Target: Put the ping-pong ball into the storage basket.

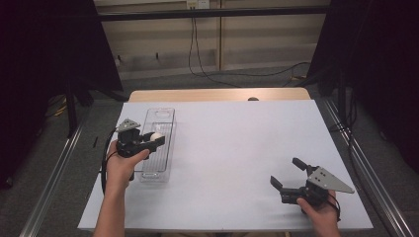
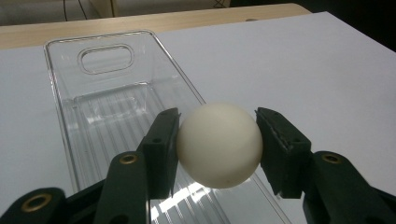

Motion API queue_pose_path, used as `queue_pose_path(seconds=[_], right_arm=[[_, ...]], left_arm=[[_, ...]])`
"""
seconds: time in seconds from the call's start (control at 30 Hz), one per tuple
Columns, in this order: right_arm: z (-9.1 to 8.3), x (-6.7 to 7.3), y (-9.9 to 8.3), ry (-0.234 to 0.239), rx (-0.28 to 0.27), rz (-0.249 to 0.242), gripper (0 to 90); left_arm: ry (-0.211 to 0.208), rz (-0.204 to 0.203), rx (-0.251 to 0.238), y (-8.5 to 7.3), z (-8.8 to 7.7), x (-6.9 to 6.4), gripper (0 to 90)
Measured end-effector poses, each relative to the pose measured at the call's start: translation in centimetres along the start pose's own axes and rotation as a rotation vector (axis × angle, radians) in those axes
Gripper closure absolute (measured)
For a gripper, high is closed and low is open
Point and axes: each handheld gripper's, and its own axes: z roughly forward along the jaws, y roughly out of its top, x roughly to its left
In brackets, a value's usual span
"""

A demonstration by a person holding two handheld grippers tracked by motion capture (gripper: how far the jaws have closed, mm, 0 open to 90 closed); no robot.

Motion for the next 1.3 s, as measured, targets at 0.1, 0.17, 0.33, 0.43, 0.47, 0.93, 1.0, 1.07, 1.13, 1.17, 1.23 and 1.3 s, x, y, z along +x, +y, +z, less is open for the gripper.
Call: queue_pose_path(seconds=[0.1, 0.17, 0.33, 0.43, 0.47, 0.93, 1.0, 1.07, 1.13, 1.17, 1.23, 1.3], right_arm=[[0.0, 0.0, 0.0, 0.0, -0.001, 0.001, 0.3], [0.0, 0.0, 0.0, 0.0, -0.003, -0.003, 0.4], [0.0, 0.0, 0.0, -0.003, -0.002, -0.002, 0.3], [0.0, 0.0, 0.0, 0.0, -0.002, -0.001, 0.4], [0.0, 0.0, 0.0, -0.003, -0.003, 0.0, 0.4], [0.0, 0.0, 0.0, -0.001, -0.003, 0.0, 0.4], [0.0, 0.0, 0.0, 0.001, -0.001, -0.003, 0.4], [0.0, 0.0, 0.0, -0.005, -0.009, -0.002, 0.4], [0.0, -0.1, 0.0, -0.009, -0.006, 0.002, 0.4], [0.0, -0.1, 0.0, -0.005, -0.005, -0.001, 0.4], [0.0, 0.0, 0.0, -0.009, -0.01, 0.002, 0.4], [0.0, 0.0, 0.0, -0.001, -0.005, -0.001, 0.4]], left_arm=[[0.003, 0.006, 0.002, 0.0, -0.1, 0.1, 51.1], [0.007, 0.008, 0.003, 0.0, -0.1, 0.2, 51.1], [0.017, 0.009, 0.009, -0.1, 0.0, 0.4, 51.1], [0.026, 0.009, 0.015, -0.2, 0.2, 0.5, 51.1], [0.028, 0.006, 0.013, -0.3, 0.2, 0.5, 51.1], [0.054, 0.002, 0.01, -0.7, 0.7, 1.0, 51.1], [0.059, 0.001, 0.012, -0.8, 0.7, 1.1, 51.1], [0.062, 0.01, 0.017, -0.8, 0.7, 1.2, 51.1], [0.06, 0.01, 0.017, -0.8, 0.8, 1.2, 51.1], [0.062, 0.009, 0.014, -0.8, 0.8, 1.2, 51.1], [0.062, 0.014, 0.021, -0.9, 0.8, 1.2, 51.0], [0.063, 0.014, 0.021, -0.9, 0.9, 1.3, 51.0]])
